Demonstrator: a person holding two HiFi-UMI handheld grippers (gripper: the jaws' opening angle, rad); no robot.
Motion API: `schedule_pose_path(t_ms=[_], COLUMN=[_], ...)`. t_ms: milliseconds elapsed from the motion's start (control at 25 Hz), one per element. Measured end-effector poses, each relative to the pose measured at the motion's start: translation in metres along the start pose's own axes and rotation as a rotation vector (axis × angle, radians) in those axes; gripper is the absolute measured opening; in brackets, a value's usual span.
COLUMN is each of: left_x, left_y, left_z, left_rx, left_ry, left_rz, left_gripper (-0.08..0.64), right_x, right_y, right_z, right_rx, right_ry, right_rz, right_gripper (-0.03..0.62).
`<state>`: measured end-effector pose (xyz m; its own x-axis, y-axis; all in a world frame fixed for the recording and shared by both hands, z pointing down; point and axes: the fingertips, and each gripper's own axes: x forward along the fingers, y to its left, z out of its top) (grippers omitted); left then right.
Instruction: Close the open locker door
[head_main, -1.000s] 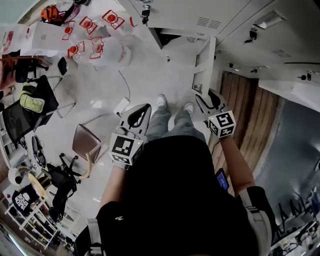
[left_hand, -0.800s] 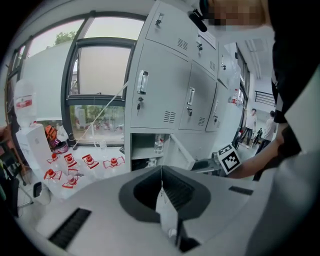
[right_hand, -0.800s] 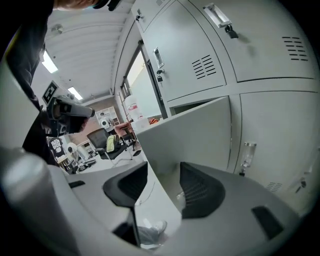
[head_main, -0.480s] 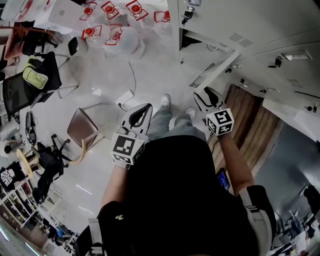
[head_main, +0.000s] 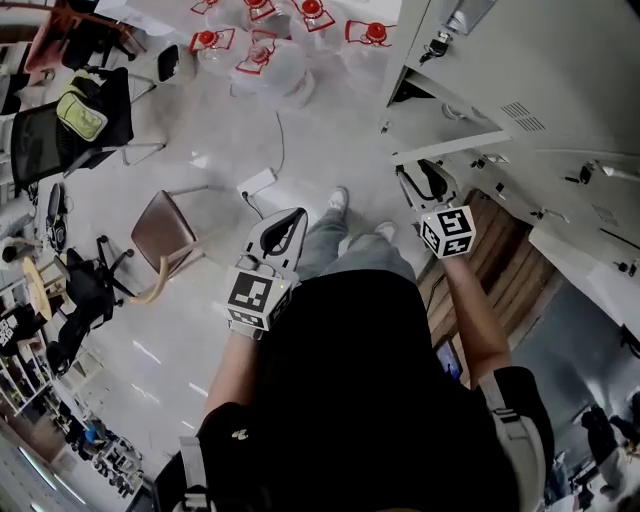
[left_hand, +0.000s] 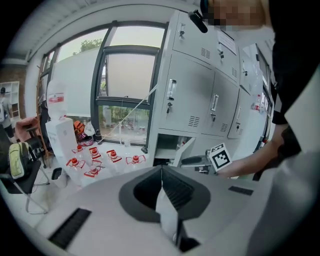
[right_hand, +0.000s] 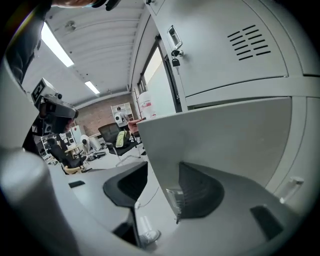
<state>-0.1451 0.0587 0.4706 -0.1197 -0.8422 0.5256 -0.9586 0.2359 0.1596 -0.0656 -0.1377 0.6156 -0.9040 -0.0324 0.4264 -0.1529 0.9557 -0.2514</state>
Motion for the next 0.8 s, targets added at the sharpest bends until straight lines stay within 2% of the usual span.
schedule_pose_path(t_ms=[320, 480, 800], left_x=[-0.002, -0.004, -0.006], left_y=[0.017, 0.021, 0.025], left_z=[-0.005, -0.006, -0.013], left_rx=[-0.01, -0.009, -0.009], left_ry=[0.001, 0.009, 0.027], left_rz=[0.028, 0.033, 0.041], left_gripper=[0.023, 0.023, 0.023], right_x=[0.038, 0.052, 0.062], right_y=[-0.03, -0.049, -0.111], right_z=[0.018, 0.026, 0.026], right_rx=[-0.022, -0.003, 0.078], right_ry=[-0.024, -0.033, -0.048], right_rz=[-0.045, -0.084, -0.246], right_gripper=[0.198, 0.198, 0.198])
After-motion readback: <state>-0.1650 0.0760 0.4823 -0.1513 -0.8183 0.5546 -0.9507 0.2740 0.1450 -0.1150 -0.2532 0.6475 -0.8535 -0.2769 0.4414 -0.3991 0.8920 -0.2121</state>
